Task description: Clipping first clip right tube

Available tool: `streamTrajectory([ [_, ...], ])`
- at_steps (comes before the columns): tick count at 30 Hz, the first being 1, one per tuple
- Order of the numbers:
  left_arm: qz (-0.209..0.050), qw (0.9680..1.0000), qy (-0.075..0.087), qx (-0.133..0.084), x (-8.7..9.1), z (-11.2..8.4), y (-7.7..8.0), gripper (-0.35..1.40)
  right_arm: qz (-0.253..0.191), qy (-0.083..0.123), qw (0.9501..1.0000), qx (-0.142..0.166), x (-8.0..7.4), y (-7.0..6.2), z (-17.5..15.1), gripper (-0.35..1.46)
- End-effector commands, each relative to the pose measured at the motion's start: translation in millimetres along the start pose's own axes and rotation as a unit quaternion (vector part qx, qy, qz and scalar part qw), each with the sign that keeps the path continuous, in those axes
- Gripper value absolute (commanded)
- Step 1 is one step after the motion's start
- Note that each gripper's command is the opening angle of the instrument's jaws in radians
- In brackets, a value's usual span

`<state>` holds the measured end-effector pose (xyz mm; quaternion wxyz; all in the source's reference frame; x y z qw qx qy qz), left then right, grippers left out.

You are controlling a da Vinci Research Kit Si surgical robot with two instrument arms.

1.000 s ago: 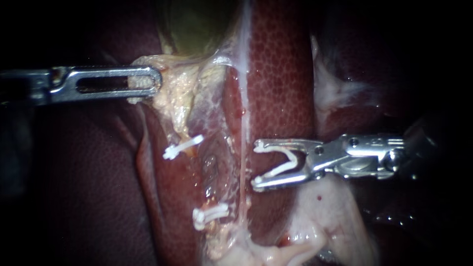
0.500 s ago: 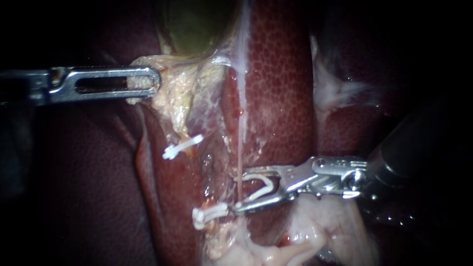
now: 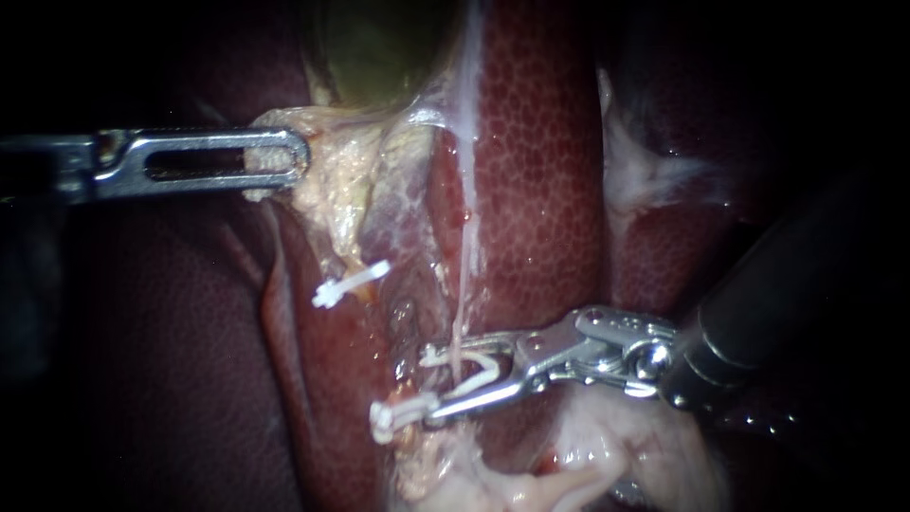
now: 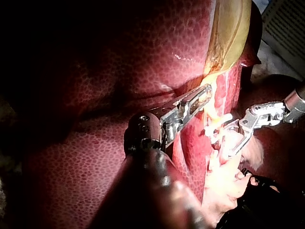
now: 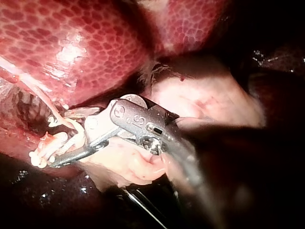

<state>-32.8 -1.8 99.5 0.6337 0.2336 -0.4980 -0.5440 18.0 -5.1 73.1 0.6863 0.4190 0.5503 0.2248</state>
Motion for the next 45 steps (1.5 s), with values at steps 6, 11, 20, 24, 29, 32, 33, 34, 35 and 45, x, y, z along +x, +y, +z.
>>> streamTrajectory([
  [6, 0.0, 1.0, 0.0, 0.0, 0.0, 0.0, 0.0, -0.35, 0.007, -0.005, 0.9999, 0.01, -0.5, 0.1, 0.1, 0.35],
  [11, 0.0, 1.0, 0.0, 0.0, 0.0, 0.0, 0.0, -0.35, 0.013, -0.008, 0.9997, 0.017, -0.6, 0.2, 0.2, 0.19],
  [20, 0.0, 1.0, 0.0, 0.0, 0.1, 0.0, 0.0, -0.35, 0.037, -0.009, 0.9991, 0.02, -0.5, 0.2, 0.1, -0.08],
  [24, 0.0, 1.0, 0.0, 0.0, 0.1, 0.1, 0.0, -0.35, 0.05, -0.012, 0.9983, 0.026, -0.6, 0.2, -0.1, -0.33],
  [29, 0.0, 1.0, 0.0, -0.001, 0.1, 0.1, 0.0, -0.35, 0.063, -0.014, 0.9974, 0.03, -0.7, -0.1, -0.4, -0.35],
  [32, 0.0, 1.0, 0.0, -0.001, 0.1, 0.1, 0.0, -0.35, 0.072, -0.014, 0.9968, 0.03, -0.8, -0.2, -0.5, -0.35],
  [33, 0.0, 1.0, 0.0, -0.001, 0.1, 0.1, 0.0, -0.35, 0.072, -0.014, 0.9968, 0.03, -0.8, -0.2, -0.5, -0.35],
  [34, 0.0, 1.0, 0.0, -0.001, 0.1, 0.1, 0.0, -0.35, 0.072, -0.015, 0.9968, 0.029, -0.8, -0.2, -0.5, -0.35],
  [35, 0.0, 1.0, 0.0, -0.001, 0.1, 0.1, 0.0, -0.35, 0.072, -0.017, 0.9968, 0.029, -0.8, -0.2, -0.5, -0.35],
  [45, 0.0, 1.0, 0.0, -0.001, 0.1, 0.1, 0.0, -0.35, 0.075, -0.017, 0.9966, 0.029, -0.8, -0.1, -0.6, -0.35],
])
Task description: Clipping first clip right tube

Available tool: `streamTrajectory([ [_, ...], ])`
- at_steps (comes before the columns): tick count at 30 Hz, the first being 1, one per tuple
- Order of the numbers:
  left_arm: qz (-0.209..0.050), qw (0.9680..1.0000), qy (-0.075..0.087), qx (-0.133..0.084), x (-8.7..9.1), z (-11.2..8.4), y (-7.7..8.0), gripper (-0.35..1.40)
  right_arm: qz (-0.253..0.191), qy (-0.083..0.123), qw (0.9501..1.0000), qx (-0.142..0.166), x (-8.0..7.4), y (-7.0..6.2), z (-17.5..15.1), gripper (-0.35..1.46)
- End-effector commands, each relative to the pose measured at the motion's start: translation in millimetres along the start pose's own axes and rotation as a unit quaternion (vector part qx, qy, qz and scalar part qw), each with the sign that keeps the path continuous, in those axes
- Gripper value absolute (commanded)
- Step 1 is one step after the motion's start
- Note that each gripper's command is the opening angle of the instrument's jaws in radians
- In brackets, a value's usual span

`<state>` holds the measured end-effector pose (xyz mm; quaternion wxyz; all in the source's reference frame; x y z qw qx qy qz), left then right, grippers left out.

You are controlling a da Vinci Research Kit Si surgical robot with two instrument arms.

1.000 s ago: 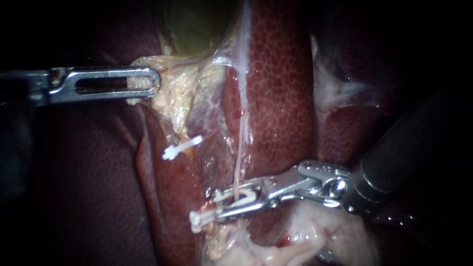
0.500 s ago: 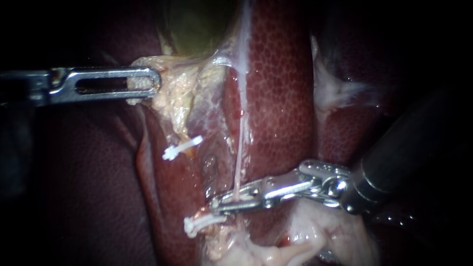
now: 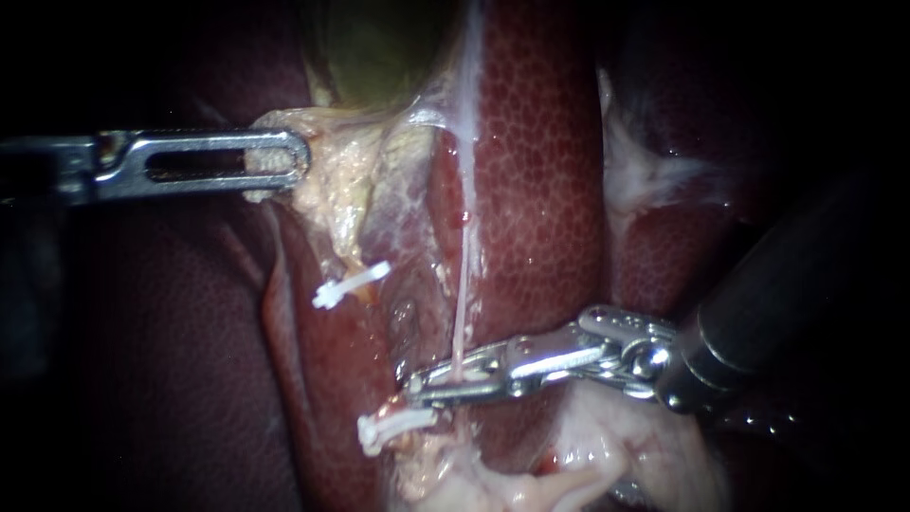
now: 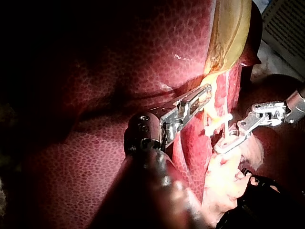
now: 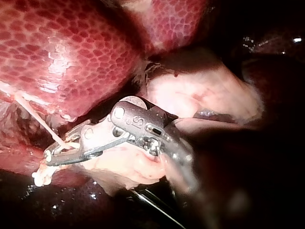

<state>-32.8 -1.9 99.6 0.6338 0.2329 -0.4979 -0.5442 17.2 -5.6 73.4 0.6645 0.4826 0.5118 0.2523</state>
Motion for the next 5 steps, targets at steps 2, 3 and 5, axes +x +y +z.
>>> streamTrajectory([
  [2, 0.0, 1.0, 0.0, 0.0, 0.0, 0.0, 0.0, -0.35, 0.0, 0.0, 1.0, 0.0, 0.0, 0.0, 0.0, -0.35],
  [3, 0.0, 1.0, 0.0, 0.0, 0.0, 0.0, 0.0, -0.35, 0.0, 0.0, 1.0, 0.0, 0.0, 0.0, 0.0, -0.35],
  [5, 0.0, 1.0, 0.0, 0.0, 0.0, 0.0, 0.0, -0.35, 0.0, 0.0, 1.0, 0.0, -0.1, 0.0, 0.0, -0.35],
])
